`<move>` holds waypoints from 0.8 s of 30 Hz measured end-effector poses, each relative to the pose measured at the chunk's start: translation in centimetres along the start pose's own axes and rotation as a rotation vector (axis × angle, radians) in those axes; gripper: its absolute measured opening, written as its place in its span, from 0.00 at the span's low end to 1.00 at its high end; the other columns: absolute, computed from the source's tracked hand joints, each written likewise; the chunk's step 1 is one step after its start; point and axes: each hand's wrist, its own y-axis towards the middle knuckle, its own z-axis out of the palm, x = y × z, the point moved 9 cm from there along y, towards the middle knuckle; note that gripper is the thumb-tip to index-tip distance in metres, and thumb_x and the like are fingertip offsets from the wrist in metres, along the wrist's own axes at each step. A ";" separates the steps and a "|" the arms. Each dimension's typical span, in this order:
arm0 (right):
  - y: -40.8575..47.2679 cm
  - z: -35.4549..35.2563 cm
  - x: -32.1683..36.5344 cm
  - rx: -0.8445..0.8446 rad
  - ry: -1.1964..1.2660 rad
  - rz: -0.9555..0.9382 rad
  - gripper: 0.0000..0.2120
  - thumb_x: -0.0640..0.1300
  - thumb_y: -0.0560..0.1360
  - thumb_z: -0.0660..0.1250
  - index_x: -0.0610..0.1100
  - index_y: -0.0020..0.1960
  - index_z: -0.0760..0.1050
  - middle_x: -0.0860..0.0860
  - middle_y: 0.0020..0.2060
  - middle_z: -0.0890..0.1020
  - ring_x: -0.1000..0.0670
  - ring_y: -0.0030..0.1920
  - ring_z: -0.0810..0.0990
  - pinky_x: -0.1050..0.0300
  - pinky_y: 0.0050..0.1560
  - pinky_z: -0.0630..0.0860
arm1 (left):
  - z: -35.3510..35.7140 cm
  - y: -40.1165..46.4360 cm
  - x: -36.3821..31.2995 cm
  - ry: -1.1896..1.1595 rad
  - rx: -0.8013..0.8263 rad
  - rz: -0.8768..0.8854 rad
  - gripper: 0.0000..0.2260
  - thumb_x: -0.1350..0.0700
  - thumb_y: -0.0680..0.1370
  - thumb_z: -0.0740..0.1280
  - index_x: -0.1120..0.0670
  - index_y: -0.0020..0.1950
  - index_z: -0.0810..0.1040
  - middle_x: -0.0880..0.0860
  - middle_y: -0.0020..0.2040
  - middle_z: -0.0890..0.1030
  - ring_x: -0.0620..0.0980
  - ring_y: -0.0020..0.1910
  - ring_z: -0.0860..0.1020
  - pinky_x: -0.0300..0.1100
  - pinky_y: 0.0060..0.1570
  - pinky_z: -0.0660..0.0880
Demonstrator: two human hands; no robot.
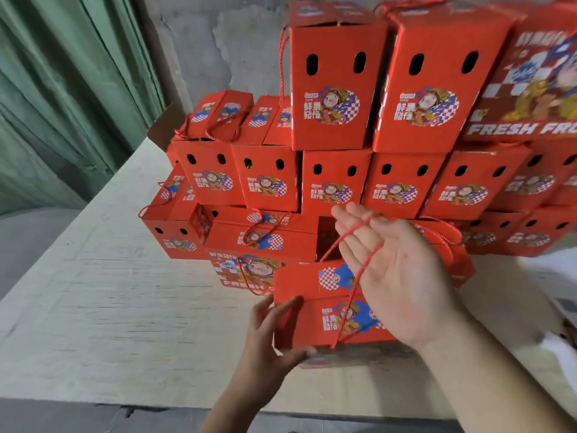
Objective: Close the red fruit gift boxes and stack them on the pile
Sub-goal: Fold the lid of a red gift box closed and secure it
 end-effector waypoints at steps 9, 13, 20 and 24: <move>3.8 15.4 9.5 0.238 -0.025 -0.087 0.20 0.47 0.78 0.60 0.37 0.65 0.75 0.44 0.68 0.79 0.51 0.73 0.74 0.46 0.78 0.62 | -12.6 6.3 -10.7 0.166 -0.248 0.291 0.19 0.36 0.78 0.70 0.41 0.67 0.80 0.47 0.73 0.76 0.51 0.74 0.72 0.61 0.70 0.72; 6.4 20.4 11.3 0.381 -0.034 -0.162 0.18 0.48 0.79 0.62 0.40 0.64 0.76 0.45 0.70 0.77 0.53 0.71 0.74 0.49 0.73 0.64 | -18.1 9.1 -12.1 0.253 -0.399 0.404 0.14 0.45 0.83 0.67 0.45 0.68 0.80 0.45 0.72 0.76 0.50 0.74 0.73 0.62 0.69 0.73; 14.1 16.2 3.9 0.359 -0.582 0.034 0.06 0.47 0.83 0.63 0.47 0.56 0.76 0.51 0.48 0.78 0.56 0.43 0.70 0.60 0.48 0.66 | -18.2 12.7 -5.7 0.681 -0.398 0.226 0.31 0.41 0.73 0.76 0.54 0.72 0.75 0.56 0.72 0.72 0.59 0.72 0.71 0.51 0.70 0.65; 13.6 8.1 1.5 0.378 -1.403 0.018 0.42 0.65 0.76 0.70 0.58 0.83 0.54 0.64 0.72 0.66 0.59 0.74 0.67 0.61 0.71 0.60 | -16.6 13.1 -4.9 0.642 -0.453 0.200 0.41 0.35 0.61 0.81 0.51 0.67 0.71 0.55 0.68 0.68 0.53 0.67 0.70 0.52 0.51 0.82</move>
